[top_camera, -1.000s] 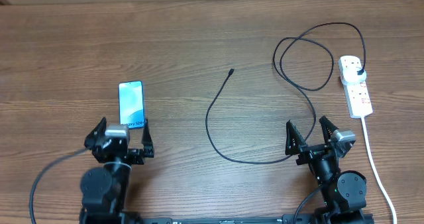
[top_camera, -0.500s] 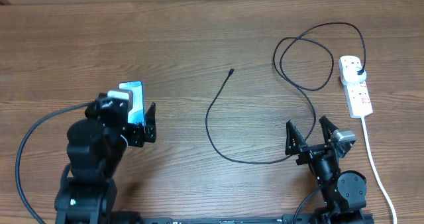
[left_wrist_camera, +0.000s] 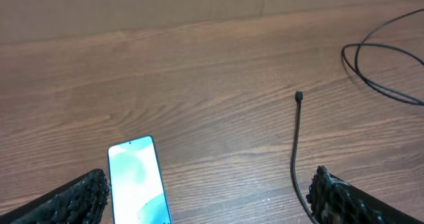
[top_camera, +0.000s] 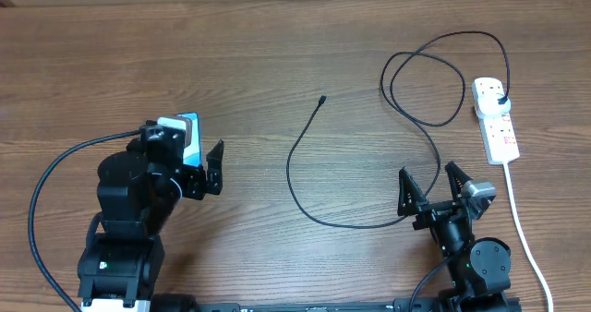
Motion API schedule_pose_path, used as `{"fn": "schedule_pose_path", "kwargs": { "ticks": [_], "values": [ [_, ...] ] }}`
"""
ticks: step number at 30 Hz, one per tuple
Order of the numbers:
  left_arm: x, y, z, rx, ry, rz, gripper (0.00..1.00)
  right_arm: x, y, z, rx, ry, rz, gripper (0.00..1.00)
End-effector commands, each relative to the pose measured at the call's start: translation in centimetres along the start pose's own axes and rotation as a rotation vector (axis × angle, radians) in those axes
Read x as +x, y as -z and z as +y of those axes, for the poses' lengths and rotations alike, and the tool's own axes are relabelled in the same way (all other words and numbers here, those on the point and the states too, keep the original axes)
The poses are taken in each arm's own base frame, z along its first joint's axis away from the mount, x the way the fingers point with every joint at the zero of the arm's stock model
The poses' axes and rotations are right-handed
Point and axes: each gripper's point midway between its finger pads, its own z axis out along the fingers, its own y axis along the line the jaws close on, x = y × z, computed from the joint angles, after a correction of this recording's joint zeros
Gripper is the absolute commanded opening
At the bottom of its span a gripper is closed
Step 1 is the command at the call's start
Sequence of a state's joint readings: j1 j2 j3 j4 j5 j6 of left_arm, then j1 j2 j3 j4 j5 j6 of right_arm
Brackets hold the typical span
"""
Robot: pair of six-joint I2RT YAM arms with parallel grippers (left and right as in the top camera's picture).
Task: Plug charger to phone and switch on socket
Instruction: 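Raise the left gripper and move it forward over the phone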
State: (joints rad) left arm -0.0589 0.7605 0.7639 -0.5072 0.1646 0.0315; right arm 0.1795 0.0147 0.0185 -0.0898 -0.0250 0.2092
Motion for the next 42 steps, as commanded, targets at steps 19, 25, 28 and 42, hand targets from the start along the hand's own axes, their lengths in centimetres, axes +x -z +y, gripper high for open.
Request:
{"fn": "schedule_pose_path", "kwargs": {
  "ticks": [19, 25, 28, 42],
  "values": [
    [-0.3, -0.5, -1.9, 0.115, 0.159, 0.029, 1.0, 0.1, 0.0, 0.0, -0.002, 0.002, -0.007, 1.0],
    [-0.5, -2.9, -1.3, 0.103, 0.178, 0.09, 1.0, 0.1, 0.0, 0.0, -0.002, 0.002, -0.007, 1.0],
    [-1.3, -3.7, -0.8, 0.081, 0.18, 0.104, 1.0, 0.1, 0.0, 0.0, -0.001, 0.002, -0.006, 1.0],
    [0.6, -3.8, -1.0, 0.082, 0.208, 0.233, 1.0, 0.1, 0.0, 0.0, -0.001, 0.002, -0.006, 1.0]
  ]
}}
